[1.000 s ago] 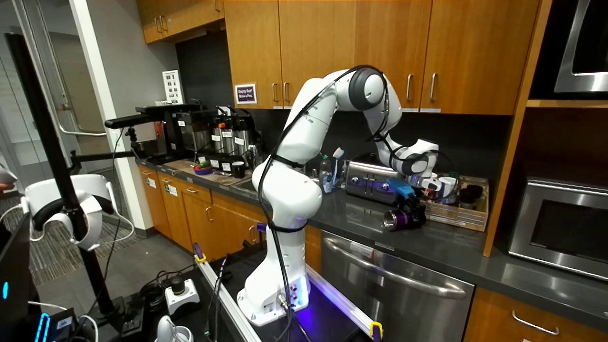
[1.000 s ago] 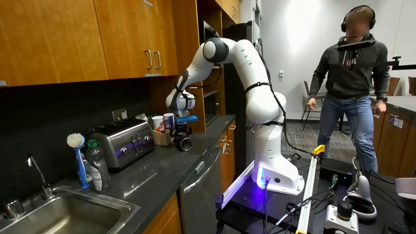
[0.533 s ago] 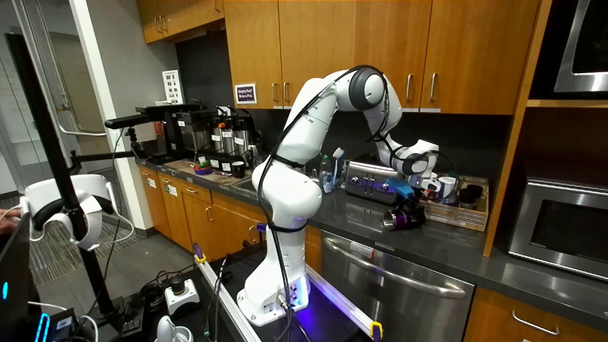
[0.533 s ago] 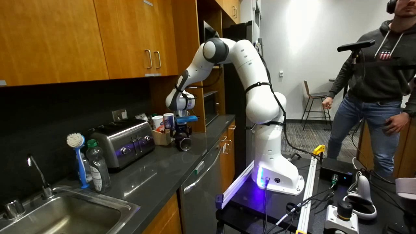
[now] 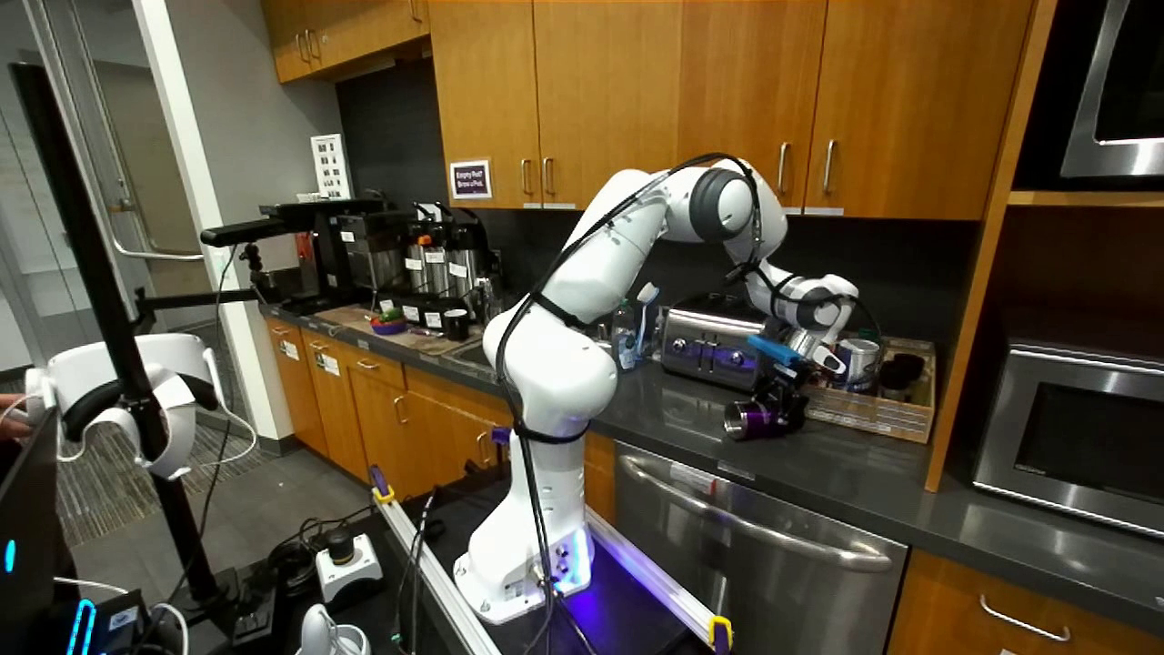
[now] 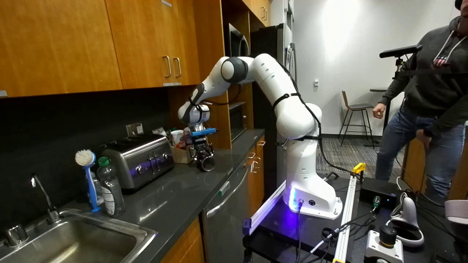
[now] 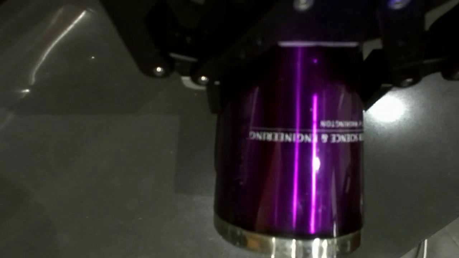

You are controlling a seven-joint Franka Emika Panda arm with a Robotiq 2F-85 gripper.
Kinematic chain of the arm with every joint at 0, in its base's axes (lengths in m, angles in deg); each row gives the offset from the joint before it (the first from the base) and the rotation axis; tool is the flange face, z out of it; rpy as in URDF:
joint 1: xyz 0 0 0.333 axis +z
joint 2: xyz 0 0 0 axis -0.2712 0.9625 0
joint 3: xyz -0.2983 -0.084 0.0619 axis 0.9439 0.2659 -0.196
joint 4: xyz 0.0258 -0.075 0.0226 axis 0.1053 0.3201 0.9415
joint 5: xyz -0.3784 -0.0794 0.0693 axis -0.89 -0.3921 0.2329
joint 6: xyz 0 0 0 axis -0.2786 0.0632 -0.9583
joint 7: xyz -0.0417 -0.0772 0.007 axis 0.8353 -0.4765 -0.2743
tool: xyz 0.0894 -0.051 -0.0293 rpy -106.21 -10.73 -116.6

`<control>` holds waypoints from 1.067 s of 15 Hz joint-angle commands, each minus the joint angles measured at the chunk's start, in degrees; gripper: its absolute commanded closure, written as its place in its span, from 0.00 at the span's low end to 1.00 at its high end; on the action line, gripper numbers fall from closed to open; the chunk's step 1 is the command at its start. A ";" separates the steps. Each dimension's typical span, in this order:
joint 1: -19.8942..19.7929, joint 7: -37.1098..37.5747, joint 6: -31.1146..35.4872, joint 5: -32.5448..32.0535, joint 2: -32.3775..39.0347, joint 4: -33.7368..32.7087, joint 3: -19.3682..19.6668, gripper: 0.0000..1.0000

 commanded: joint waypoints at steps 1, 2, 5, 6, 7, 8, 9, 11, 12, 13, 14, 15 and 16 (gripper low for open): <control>-0.46 0.00 -5.15 -0.41 2.63 -4.69 0.82 0.40; -0.68 -0.13 -5.51 -0.22 2.54 -4.75 1.03 0.40; -1.71 -0.65 -4.90 0.51 1.83 -4.08 1.32 0.00; -2.09 -0.93 -4.62 0.69 1.47 -3.60 1.38 0.00; -2.49 -1.32 -4.01 0.94 0.78 -2.65 1.38 0.00; -2.72 -1.62 -3.09 0.89 0.00 -1.52 1.49 0.00; -2.89 -1.88 -2.53 0.71 -0.37 -0.99 1.58 0.00; -2.86 -1.22 -3.41 0.38 1.94 -3.39 1.63 0.00; -3.01 -1.33 -3.32 0.38 1.85 -3.35 1.70 0.00; -3.08 -1.38 -3.27 0.37 1.81 -3.34 1.75 0.00; -3.08 -1.40 -3.24 0.37 1.79 -3.34 1.77 0.00; -3.06 -1.40 -3.21 0.36 1.78 -3.33 1.76 0.00; -3.03 -1.40 -3.19 0.36 1.77 -3.32 1.75 0.00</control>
